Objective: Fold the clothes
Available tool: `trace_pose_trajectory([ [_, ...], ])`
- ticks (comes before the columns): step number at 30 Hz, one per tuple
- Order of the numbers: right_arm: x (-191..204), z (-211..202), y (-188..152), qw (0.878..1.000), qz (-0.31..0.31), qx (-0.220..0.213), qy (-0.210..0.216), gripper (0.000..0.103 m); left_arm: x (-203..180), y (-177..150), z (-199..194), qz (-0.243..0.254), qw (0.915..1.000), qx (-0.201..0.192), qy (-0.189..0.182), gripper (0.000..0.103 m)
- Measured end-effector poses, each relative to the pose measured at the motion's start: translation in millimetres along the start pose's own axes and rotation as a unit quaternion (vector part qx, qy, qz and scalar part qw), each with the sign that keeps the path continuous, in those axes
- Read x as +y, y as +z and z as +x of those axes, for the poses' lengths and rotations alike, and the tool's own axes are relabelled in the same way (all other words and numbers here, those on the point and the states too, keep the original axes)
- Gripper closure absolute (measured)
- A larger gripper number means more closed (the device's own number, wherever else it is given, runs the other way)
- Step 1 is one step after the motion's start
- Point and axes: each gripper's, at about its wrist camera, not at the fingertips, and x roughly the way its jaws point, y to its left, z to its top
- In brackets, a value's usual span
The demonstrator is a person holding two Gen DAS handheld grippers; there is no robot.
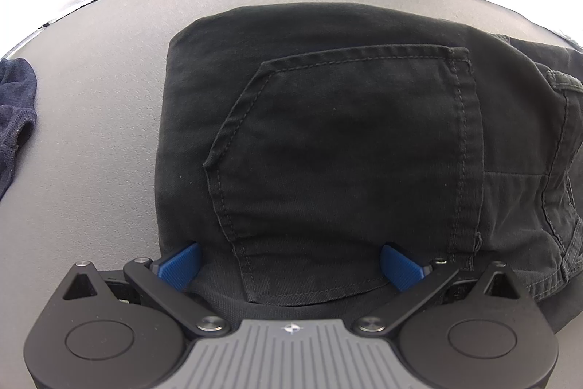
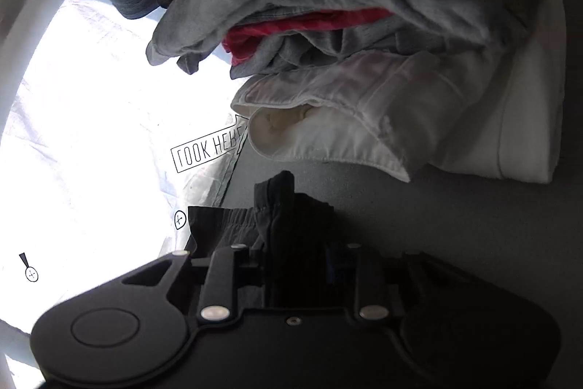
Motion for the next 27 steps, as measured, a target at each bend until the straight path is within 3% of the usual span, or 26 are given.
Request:
trace_pose_trajectory([
  [1,-10,0,0,0.999,0.047,0.005,0.017,0.095,1,0,0,-0.001,1.0,-0.001,-0.001,0.0],
  [3,-29,0,-1,0.988,0.146,0.017,0.055,0.095,3,-1,-1,-0.002,1.0,-0.003,-0.004,0.0],
  [5,-44,1,-10,0.962,0.251,0.02,0.104,0.095,4,-3,-2,-0.003,1.0,-0.006,-0.006,0.0],
  [8,-36,-1,-27,0.939,0.301,0.015,0.166,0.095,5,-5,-3,-0.001,0.9999,-0.011,-0.005,0.0],
  [12,0,-3,-54,0.915,0.323,0.039,0.237,0.095,7,-13,-7,-0.004,0.9995,-0.03,-0.003,0.0],
  [17,52,-10,-104,0.901,0.314,0.114,0.277,0.095,7,-18,-11,-0.019,0.9991,-0.038,0.003,0.0],
  [19,69,-15,-127,0.896,0.307,0.147,0.285,0.095,3,-6,-8,-0.021,0.999,-0.039,0.005,0.0],
  [25,110,-27,-194,0.884,0.278,0.238,0.29,0.095,7,-17,-16,-0.026,0.9988,-0.034,0.023,0.0],
  [27,122,-33,-201,0.882,0.259,0.266,0.291,0.095,16,-18,-21,-0.032,0.9989,-0.027,0.023,0.0],
])
